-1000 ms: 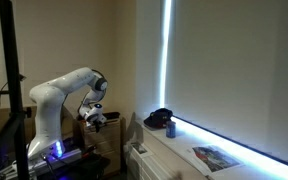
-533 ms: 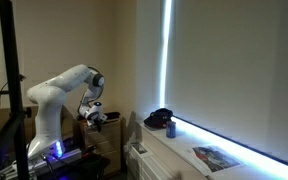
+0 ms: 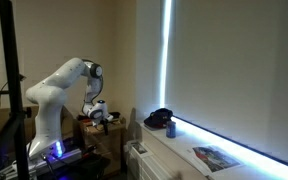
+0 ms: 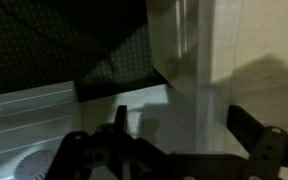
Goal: Open the top drawer, place the tray inside it then put the screwdriver on the tray
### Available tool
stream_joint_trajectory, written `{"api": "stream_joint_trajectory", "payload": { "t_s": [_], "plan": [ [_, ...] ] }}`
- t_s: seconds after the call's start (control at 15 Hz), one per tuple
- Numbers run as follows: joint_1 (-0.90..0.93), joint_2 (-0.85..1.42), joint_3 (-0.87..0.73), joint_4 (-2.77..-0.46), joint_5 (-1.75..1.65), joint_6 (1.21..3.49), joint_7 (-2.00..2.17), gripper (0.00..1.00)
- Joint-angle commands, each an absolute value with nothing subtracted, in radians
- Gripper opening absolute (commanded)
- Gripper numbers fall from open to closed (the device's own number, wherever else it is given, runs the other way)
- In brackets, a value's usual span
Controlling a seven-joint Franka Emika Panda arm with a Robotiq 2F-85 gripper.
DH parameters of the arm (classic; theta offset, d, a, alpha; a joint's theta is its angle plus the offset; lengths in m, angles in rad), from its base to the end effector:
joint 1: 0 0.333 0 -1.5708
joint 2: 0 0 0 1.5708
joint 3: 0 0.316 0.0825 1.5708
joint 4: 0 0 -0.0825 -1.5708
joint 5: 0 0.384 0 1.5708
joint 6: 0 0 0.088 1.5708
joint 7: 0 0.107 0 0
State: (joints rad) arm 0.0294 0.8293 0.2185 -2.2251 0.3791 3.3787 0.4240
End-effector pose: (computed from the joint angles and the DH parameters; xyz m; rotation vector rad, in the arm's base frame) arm 0.5083 0.0977 0.0395 -2.7524 0.9352 -0.3620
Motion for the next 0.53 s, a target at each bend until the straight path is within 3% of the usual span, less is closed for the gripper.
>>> {"api": "stream_joint_trajectory", "payload": {
  "t_s": [0.0, 0.47],
  "plan": [
    [0.007, 0.818, 0.124, -2.337, 0.424, 3.382, 0.439, 1.0],
    [0.035, 0.651, 0.017, -2.439, 0.498, 3.216, 0.506, 1.0]
  ]
}}
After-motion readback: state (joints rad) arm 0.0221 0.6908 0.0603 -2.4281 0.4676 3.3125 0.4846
